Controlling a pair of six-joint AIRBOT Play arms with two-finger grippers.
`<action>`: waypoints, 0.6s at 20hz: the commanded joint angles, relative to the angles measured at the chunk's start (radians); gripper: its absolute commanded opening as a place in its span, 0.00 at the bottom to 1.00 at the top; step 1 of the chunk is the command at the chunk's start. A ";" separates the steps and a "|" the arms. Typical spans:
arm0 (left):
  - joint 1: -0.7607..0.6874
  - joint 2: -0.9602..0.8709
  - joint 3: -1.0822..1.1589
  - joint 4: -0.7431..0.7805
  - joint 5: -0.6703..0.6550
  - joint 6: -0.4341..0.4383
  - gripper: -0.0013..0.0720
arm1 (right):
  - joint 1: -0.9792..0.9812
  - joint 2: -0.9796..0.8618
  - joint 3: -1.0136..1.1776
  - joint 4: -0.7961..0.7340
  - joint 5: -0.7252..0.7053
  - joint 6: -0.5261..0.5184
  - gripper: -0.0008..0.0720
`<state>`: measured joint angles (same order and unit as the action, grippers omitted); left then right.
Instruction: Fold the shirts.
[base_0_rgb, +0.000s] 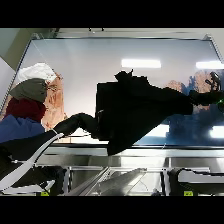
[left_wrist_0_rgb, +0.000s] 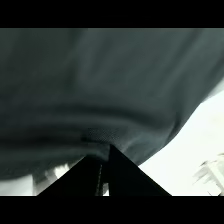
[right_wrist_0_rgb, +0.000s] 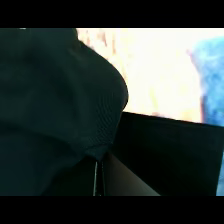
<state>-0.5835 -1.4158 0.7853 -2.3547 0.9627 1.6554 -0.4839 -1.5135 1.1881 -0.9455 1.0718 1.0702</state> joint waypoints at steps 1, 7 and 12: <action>0.109 0.042 0.101 0.109 0.116 0.027 0.03 | -0.007 0.014 0.000 0.000 0.022 0.000 0.03; 0.500 -0.005 0.296 0.230 0.301 0.146 0.03 | -0.011 0.056 -0.089 0.005 0.110 0.067 0.03; 0.557 -0.186 0.467 0.233 0.392 0.240 0.03 | 0.023 0.194 -0.406 0.072 0.090 0.051 0.03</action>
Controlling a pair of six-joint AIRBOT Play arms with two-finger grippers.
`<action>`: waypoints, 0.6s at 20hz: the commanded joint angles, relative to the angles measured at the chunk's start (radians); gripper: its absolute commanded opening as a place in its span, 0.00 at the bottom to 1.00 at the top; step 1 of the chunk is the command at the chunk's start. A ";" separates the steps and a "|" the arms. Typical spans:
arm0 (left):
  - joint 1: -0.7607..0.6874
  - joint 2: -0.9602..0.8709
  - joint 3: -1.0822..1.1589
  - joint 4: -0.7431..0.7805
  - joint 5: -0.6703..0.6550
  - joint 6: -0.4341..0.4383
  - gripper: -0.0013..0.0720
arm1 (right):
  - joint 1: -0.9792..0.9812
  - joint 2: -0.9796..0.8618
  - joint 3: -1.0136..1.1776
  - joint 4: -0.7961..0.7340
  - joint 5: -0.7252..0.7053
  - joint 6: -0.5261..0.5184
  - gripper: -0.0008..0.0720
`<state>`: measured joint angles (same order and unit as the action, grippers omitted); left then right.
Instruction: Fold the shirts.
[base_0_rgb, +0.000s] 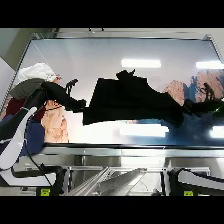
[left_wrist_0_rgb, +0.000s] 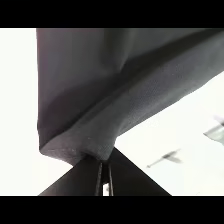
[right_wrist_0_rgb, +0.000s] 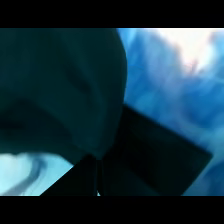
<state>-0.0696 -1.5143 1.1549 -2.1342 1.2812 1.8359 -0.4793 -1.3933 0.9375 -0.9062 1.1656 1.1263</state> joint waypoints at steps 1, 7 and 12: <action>0.047 -0.119 0.142 0.010 0.100 0.064 0.03 | 0.024 0.115 -0.200 0.039 -0.013 -0.019 0.03; 0.094 0.051 0.392 -0.359 0.194 0.183 0.03 | -0.045 0.459 -0.003 0.412 0.063 -0.157 0.03; 0.210 0.367 0.689 -0.460 0.184 0.185 0.03 | -0.144 0.660 0.461 0.518 0.031 -0.199 0.03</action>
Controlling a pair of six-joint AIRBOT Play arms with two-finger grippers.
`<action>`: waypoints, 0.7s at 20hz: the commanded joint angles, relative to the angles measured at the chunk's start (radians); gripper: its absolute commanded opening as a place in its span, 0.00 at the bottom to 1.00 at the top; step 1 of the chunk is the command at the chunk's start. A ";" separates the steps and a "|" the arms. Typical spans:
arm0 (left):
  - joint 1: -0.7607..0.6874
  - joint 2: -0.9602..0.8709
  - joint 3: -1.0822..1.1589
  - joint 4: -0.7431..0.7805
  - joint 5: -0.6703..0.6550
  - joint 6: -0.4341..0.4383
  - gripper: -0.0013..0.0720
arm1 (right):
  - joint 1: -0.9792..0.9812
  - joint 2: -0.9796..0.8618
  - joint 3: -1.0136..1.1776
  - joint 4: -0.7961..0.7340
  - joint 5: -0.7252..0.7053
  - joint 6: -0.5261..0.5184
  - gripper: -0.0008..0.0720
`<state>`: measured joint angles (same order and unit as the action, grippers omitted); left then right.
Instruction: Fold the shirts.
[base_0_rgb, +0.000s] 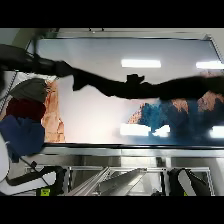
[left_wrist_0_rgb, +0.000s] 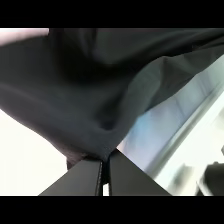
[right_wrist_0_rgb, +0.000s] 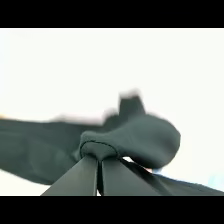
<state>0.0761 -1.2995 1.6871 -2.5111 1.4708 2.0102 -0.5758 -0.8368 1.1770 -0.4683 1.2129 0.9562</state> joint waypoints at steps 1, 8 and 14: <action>0.108 0.200 0.207 -0.083 -0.016 -0.002 0.03 | -0.064 0.118 0.301 0.068 -0.024 -0.028 0.03; 0.517 0.416 0.232 -0.074 0.032 -0.005 0.03 | -0.077 0.160 0.529 -0.071 -0.130 0.001 0.03; 0.298 0.193 -0.165 -0.069 0.111 0.025 0.03 | 0.074 -0.124 0.417 -0.062 0.005 0.001 0.03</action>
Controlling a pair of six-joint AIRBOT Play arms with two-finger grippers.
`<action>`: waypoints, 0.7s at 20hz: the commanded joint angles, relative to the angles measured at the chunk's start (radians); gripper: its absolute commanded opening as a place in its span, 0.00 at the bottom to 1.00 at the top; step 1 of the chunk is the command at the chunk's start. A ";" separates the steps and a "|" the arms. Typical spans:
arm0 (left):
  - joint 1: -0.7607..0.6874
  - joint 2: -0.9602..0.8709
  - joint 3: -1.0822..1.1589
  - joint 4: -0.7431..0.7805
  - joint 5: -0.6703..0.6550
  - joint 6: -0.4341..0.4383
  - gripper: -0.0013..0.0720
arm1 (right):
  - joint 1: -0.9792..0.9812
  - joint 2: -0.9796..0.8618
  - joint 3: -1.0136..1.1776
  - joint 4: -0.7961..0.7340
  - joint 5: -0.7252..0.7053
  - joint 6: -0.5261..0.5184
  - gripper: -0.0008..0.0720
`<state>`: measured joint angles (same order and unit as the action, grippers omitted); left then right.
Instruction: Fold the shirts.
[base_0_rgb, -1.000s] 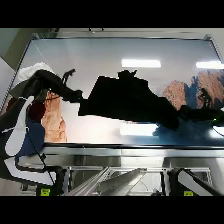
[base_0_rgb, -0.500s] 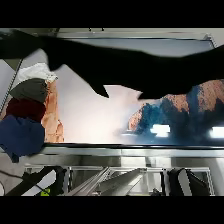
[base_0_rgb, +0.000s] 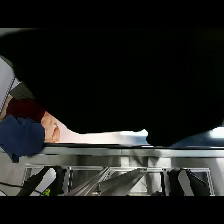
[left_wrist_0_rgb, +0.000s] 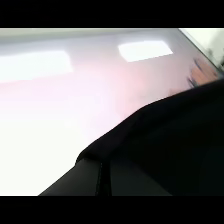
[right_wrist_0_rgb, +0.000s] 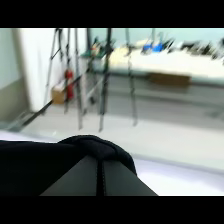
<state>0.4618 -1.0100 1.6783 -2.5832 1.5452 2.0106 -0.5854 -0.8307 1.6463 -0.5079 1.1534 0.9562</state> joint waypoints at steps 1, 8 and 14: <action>-0.127 -0.158 -0.202 0.017 0.027 0.030 0.03 | 0.132 -0.193 -0.093 -0.058 0.079 0.001 0.03; -0.248 -0.756 -0.158 0.048 -0.155 0.106 0.04 | 0.321 -0.700 -0.285 -0.092 -0.140 -0.030 0.03; -0.286 -1.210 0.383 0.050 -0.182 -0.002 0.03 | 0.320 -1.007 -0.151 0.024 -0.230 -0.029 0.03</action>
<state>0.1909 -2.0335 1.8271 -2.5359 1.3930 2.0579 -0.2691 -1.7065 1.4364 -0.5362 0.9657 0.9295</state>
